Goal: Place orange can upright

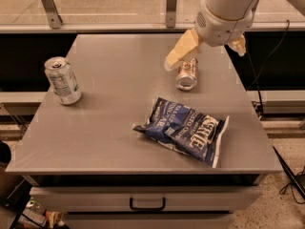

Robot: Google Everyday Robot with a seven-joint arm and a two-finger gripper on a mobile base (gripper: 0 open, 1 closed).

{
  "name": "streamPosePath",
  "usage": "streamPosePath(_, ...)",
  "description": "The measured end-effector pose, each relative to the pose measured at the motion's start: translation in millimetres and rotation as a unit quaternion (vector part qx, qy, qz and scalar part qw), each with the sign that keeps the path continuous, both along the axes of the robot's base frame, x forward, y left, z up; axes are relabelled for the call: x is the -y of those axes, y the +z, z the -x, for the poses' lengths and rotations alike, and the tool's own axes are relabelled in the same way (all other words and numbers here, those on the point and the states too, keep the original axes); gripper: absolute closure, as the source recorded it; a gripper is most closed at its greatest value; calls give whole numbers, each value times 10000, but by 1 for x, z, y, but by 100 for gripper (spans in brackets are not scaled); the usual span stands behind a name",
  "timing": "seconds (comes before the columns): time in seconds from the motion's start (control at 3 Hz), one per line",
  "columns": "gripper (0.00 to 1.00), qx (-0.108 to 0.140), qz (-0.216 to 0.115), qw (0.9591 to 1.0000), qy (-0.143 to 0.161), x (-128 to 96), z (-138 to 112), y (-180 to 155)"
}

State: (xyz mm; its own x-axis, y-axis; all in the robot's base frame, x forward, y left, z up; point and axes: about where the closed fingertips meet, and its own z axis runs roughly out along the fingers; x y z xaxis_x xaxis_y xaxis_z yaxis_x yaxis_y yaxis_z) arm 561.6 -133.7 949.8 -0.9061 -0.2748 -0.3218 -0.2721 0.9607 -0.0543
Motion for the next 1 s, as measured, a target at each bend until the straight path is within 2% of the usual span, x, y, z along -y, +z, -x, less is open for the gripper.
streamPosePath(0.67, 0, -126, 172, 9983, -537, -8, -44, -21)
streamPosePath(1.0, 0, -293, 237, 9963, -771, -10, -62, -35)
